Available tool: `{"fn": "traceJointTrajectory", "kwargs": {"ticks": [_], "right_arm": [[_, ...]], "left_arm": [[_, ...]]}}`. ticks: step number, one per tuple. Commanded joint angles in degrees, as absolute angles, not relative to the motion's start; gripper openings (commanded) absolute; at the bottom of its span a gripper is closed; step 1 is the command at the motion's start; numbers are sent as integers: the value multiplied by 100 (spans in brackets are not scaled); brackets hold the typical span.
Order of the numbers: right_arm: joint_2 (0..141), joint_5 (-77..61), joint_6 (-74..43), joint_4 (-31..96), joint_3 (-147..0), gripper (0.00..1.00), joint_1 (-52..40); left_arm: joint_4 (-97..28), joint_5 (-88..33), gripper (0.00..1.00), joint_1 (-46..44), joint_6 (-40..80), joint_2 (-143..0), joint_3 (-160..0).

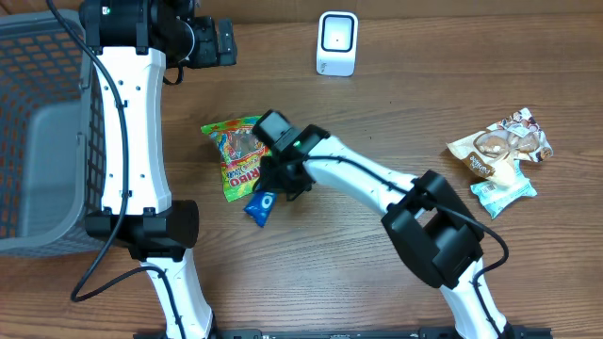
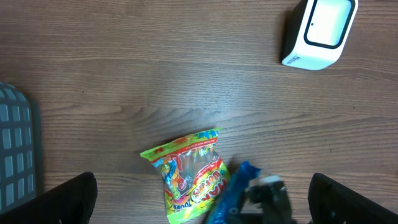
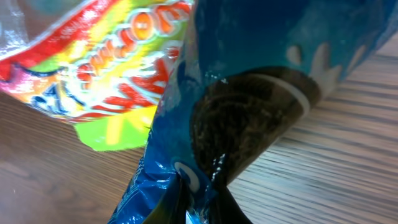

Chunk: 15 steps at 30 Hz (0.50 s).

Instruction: Scan the item barcode

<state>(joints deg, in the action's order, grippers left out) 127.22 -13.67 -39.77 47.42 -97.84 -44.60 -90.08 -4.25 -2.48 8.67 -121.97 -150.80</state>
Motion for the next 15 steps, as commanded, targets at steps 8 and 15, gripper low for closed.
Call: {"fn": "traceJointTrajectory", "kwargs": {"ticks": [8, 15], "right_arm": [[12547, -2853, -2364, 6167, -9789, 21, -2954], [12547, -2095, -1256, 7017, -9789, 59, -2198]], "left_arm": [[-9004, -405, 100, -226, 882, -12254, -15111], [-9004, -405, 100, -226, 882, -12254, -15113]]}}
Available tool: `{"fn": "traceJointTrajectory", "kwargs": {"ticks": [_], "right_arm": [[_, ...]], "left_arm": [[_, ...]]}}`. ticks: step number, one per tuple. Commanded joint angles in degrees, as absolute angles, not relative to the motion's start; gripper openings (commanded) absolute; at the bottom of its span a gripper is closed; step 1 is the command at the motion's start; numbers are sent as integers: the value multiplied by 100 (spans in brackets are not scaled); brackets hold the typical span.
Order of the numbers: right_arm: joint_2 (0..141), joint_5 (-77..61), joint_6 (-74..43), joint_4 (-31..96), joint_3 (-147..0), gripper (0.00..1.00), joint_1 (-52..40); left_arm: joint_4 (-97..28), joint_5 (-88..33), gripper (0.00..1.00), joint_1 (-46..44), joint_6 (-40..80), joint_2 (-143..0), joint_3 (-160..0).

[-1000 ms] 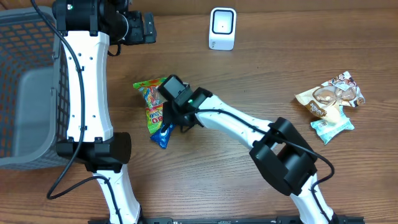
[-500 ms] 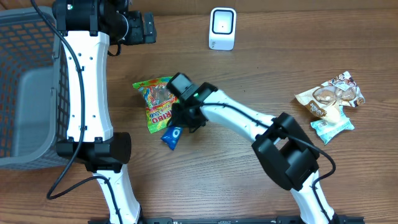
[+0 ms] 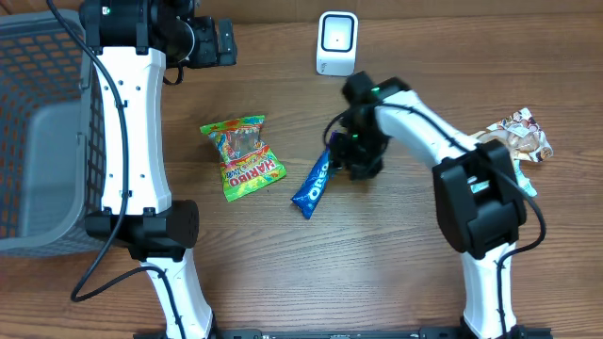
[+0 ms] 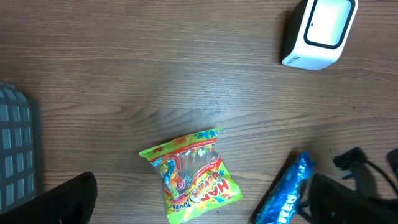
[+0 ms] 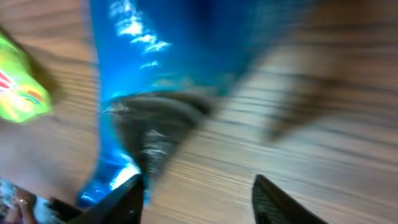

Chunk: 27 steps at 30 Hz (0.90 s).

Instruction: Scan the item barcode

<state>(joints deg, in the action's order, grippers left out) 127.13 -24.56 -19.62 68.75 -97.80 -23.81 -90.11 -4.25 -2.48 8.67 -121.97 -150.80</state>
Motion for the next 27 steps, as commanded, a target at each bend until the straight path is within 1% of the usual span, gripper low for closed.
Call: {"fn": "traceJointTrajectory", "kwargs": {"ticks": [1, 3, 7, 9, 13, 14, 16, 17, 19, 21, 24, 27], "right_arm": [[12547, -2053, -1166, 7096, -9789, 57, -2112], [12545, -2084, -1105, 7177, -9802, 52, -1977], [12545, -2558, -1105, 7210, -9990, 44, -1900], [12545, -2720, -1111, 7207, -10132, 43, -1964], [12545, -2749, -1520, 7065, -10374, 43, -2213], [12545, -2744, -1662, 6965, -10403, 43, -2300], [12545, -2443, -2366, 6722, -10398, 41, -2493], [12545, -2202, -2751, 6617, -10385, 42, -2587], [12547, -1354, -3662, 6283, -10309, 47, -2906], [12549, -904, -4132, 6086, -10232, 52, -3144], [12549, -519, -4403, 5940, -10114, 59, -3518], [12549, -454, -4453, 5994, -10049, 59, -3717]], "left_arm": [[-9004, -405, 100, -226, 882, -12254, -15111], [-9004, -405, 100, -226, 882, -12254, -15111], [-9004, -405, 99, -226, 882, -12254, -15111], [-9004, -405, 100, -226, 882, -12254, -15111], [-9004, -405, 100, -226, 884, -12252, -15111], [-9004, -405, 100, -226, 882, -12254, -15111], [-9004, -405, 100, -226, 884, -12254, -15111], [-9004, -405, 100, -226, 882, -12254, -15111], [-9004, -405, 100, -226, 882, -12254, -15111], [-9004, -405, 100, -226, 882, -12254, -15111], [-9004, -405, 100, -226, 882, -12252, -15111], [-9004, -405, 100, -226, 882, -12254, -15111]]}}
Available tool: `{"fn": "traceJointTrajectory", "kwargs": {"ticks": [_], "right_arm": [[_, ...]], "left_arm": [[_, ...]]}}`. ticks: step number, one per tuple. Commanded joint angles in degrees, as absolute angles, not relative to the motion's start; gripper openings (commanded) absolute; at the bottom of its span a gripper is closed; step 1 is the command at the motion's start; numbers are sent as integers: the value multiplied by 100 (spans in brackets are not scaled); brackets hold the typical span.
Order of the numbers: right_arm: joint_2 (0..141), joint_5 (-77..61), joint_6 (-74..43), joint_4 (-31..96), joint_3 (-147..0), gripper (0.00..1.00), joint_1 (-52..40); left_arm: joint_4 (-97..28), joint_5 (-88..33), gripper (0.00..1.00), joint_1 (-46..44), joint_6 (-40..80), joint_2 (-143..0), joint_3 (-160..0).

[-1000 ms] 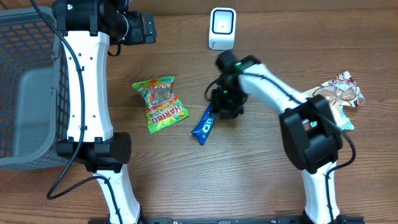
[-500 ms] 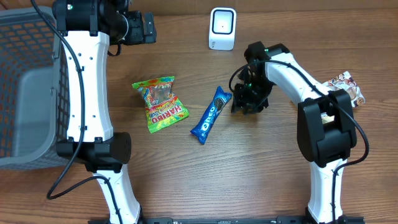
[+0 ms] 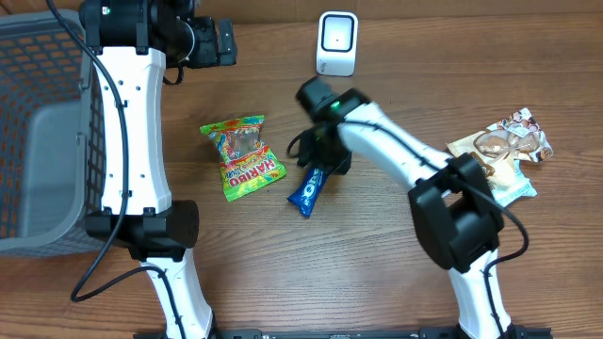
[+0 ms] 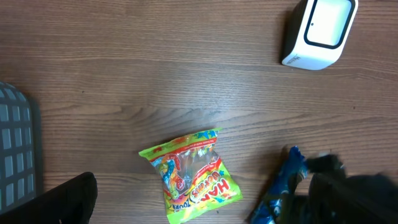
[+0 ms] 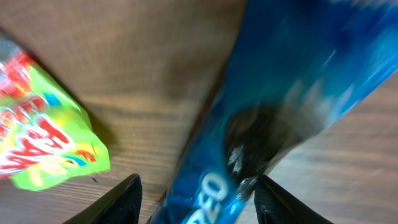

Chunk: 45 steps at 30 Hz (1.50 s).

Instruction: Scan the item barcode

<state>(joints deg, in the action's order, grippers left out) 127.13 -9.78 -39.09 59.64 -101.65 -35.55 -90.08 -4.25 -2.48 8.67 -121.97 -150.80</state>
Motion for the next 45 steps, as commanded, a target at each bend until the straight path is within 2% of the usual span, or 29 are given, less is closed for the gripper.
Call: {"fn": "traceJointTrajectory", "kwargs": {"ticks": [1, 7, 13, 17, 23, 27, 31, 36, 39, 45], "right_arm": [[12549, -454, -4484, 6060, -10047, 59, -3739], [12551, -475, -4534, 6134, -9902, 55, -3763], [12637, -589, -4563, 5977, -9727, 42, -3741], [12735, -633, -4560, 5959, -9727, 41, -3730], [12742, -1081, -4217, 5896, -9758, 12, -3583], [12707, -2110, -3131, 5732, -9850, 4, -3350], [12529, -3271, -2036, 5937, -10136, 4, -2982], [12140, -6154, -578, 5695, -10243, 4, -2368], [12053, -7432, -443, 5483, -10243, 4, -1933], [12055, -8729, -440, 5400, -10239, 4, -1306]], "left_arm": [[-9004, -405, 100, -226, 882, -12254, -15113], [-9004, -405, 100, -228, 882, -12254, -15111], [-9004, -405, 100, -226, 882, -12254, -15111], [-9004, -405, 100, -226, 882, -12254, -15111], [-9004, -405, 100, -233, 882, -12254, -15111], [-9004, -405, 100, -231, 882, -12254, -15111], [-9004, -405, 100, -233, 882, -12254, -15111], [-9004, -405, 100, -233, 882, -12254, -15111], [-9004, -405, 100, -233, 882, -12254, -15111], [-9004, -405, 100, -233, 882, -12252, -15111]]}}
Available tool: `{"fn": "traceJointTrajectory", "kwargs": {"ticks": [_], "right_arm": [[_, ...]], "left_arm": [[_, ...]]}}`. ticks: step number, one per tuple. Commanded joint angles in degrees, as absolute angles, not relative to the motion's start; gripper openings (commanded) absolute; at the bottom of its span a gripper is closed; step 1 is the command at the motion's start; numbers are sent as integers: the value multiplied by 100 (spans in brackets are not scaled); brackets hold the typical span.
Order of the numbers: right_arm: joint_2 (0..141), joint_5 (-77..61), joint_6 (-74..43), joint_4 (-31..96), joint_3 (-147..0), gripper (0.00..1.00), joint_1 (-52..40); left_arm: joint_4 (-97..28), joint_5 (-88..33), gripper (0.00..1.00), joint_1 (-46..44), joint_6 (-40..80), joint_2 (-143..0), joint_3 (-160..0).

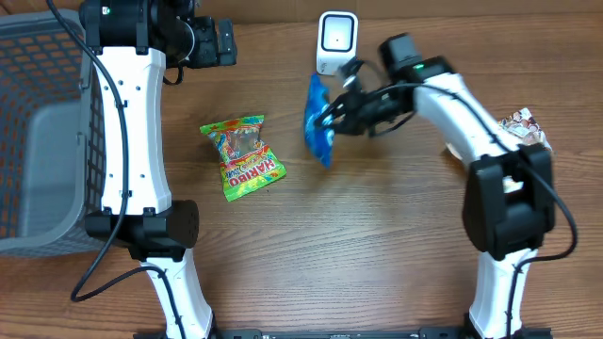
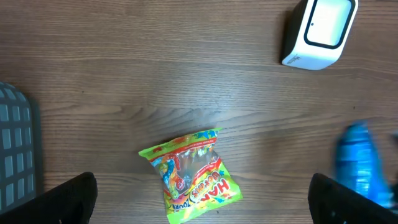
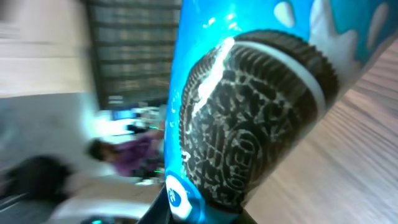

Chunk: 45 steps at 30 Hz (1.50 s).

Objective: Scan the item barcode
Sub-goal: 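Lift the Oreo pack up to the scanner with the right gripper, then lower the Oreo pack and set it on the table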

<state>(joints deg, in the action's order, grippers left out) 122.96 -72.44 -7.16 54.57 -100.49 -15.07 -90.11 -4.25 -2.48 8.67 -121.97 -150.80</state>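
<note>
A blue Oreo packet (image 1: 317,120) is held off the table just below the white barcode scanner (image 1: 336,42). My right gripper (image 1: 344,115) is shut on the packet's edge. In the right wrist view the packet (image 3: 249,106) fills the frame above the pinching jaws of the right gripper (image 3: 196,208). The left wrist view shows the packet (image 2: 360,165) blurred at the right, below the scanner (image 2: 317,31). My left gripper (image 1: 221,42) hangs open at the back left, its fingers (image 2: 68,196) wide apart and empty.
A green-and-red Haribo bag (image 1: 242,155) lies left of the packet, seen also as the bag (image 2: 191,175) under the left wrist. A grey mesh basket (image 1: 38,141) stands at the left edge. Beige and light-blue snack packets (image 1: 499,151) lie at the right.
The Oreo packet lay flat on the table right of the Haribo bag with my right gripper open over it. Now the right gripper is shut on it and holds it raised by the scanner.
My right gripper was shut on the Oreo packet against the Haribo bag. Then the packet lay further right, clear of the bag, with the gripper open at its upper end. The gripper stayed open over it, and now holds it up before the scanner.
</note>
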Motion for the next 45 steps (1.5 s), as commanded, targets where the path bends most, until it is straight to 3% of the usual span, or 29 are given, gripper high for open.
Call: {"fn": "traceJointTrajectory", "kwargs": {"ticks": [1, 30, 32, 39, 45], "right_arm": [[12055, -8934, -438, 5367, -10239, 4, -1232], [11345, -8934, 698, 5295, -10241, 4, -937], [11358, -8252, 701, 5516, -10237, 3, -1004], [11502, -3822, 727, 6982, -10235, 4, -1973], [11878, -1658, 552, 7133, -10232, 13, -2788]], "left_arm": [[-9004, -405, 100, -233, 882, -12254, -15111], [-9004, -405, 100, -231, 882, -12252, -15111], [-9004, -405, 100, -231, 884, -12254, -15111], [-9004, -405, 100, -231, 882, -12254, -15111], [-9002, -405, 100, -231, 884, -12254, -15111]]}}
